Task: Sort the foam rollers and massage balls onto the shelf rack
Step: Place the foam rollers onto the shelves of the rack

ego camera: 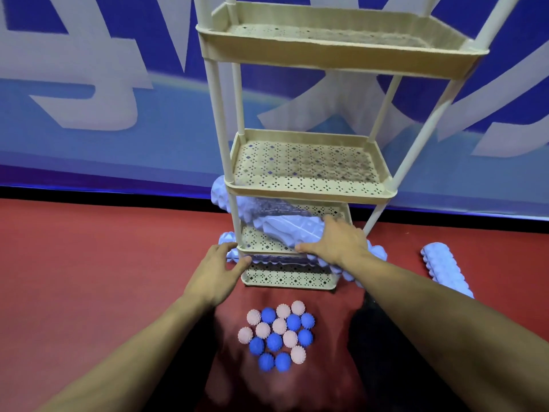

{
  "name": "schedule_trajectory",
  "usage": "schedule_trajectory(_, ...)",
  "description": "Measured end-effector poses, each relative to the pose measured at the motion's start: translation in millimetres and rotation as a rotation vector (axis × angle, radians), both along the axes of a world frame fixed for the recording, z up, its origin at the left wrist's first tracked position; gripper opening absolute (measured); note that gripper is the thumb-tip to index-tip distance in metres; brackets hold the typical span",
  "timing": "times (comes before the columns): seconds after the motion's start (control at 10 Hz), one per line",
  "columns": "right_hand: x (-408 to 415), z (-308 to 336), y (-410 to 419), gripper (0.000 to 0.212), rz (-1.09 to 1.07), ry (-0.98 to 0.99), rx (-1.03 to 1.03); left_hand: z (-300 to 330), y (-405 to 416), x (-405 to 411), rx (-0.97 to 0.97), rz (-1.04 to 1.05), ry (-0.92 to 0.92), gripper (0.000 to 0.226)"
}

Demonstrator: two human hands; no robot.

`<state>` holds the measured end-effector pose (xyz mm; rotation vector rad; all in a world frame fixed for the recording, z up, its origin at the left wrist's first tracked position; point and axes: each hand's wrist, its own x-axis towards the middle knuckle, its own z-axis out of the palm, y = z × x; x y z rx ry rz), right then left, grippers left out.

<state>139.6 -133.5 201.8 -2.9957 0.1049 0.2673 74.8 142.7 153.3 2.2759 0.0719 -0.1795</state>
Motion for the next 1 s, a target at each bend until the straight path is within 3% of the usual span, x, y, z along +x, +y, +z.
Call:
schedule_trajectory(0.2,35,-4,11,0.077,0.085,0.024,-0.063,-16,3,-3,0.025,0.041,0.032,0.067)
schedule_trajectory(0.3,48,-5,21,0.071,0.105,0.064,-0.047,-21,1,-2,0.014,0.063,0.032,0.070)
schedule_trajectory(0.5,71,-4,36,0.078,0.076,0.238,-0.080,-21,-13,5,-0.026,0.073,0.002,0.066)
schedule_trajectory(0.6,81,-3,23,0.085,0.017,0.429,-0.047,-24,-18,8,-0.015,0.044,-0.015,0.068)
schedule_trajectory(0.7,90,-1,7,0.091,-0.019,0.516,-0.002,-27,-23,11,0.108,-0.014,-0.064,0.075)
schedule_trajectory(0.8,96,-5,-10,0.086,-0.039,0.409,-0.061,-27,-27,13,0.244,-0.071,-0.107,0.077)
schedule_trajectory(0.9,100,-7,-25,0.057,-0.051,0.400,-0.154,-27,-31,15,0.291,-0.101,-0.103,0.078)
schedule_trajectory(1.0,88,11,-26,0.049,-0.037,0.399,-0.146,-28,-32,15,0.301,-0.099,-0.091,0.078)
